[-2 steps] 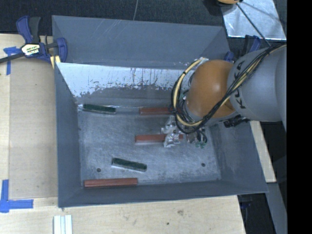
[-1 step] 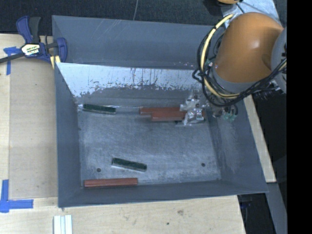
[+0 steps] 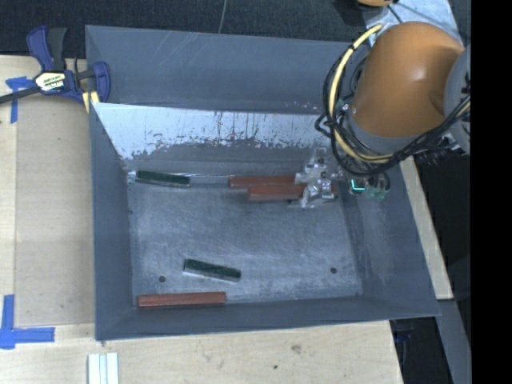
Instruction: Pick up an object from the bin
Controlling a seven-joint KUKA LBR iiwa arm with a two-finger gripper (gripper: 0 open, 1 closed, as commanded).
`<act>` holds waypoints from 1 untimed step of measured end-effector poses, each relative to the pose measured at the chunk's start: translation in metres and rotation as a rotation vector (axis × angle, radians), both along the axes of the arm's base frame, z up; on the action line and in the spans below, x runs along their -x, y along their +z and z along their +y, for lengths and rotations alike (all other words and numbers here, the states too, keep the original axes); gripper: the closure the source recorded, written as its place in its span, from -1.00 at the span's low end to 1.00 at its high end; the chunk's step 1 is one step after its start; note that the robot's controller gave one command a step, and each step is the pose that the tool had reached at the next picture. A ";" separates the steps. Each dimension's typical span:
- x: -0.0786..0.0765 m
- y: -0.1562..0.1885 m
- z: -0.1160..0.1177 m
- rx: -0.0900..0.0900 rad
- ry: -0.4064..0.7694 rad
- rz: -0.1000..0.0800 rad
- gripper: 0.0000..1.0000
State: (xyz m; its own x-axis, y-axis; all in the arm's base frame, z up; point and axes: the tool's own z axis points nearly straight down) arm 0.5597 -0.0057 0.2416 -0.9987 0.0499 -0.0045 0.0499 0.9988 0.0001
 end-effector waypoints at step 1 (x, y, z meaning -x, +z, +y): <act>0.000 -0.001 0.000 0.000 0.000 0.001 1.00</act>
Offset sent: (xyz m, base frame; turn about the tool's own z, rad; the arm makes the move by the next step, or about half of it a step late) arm 0.0000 0.0000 0.0000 0.0000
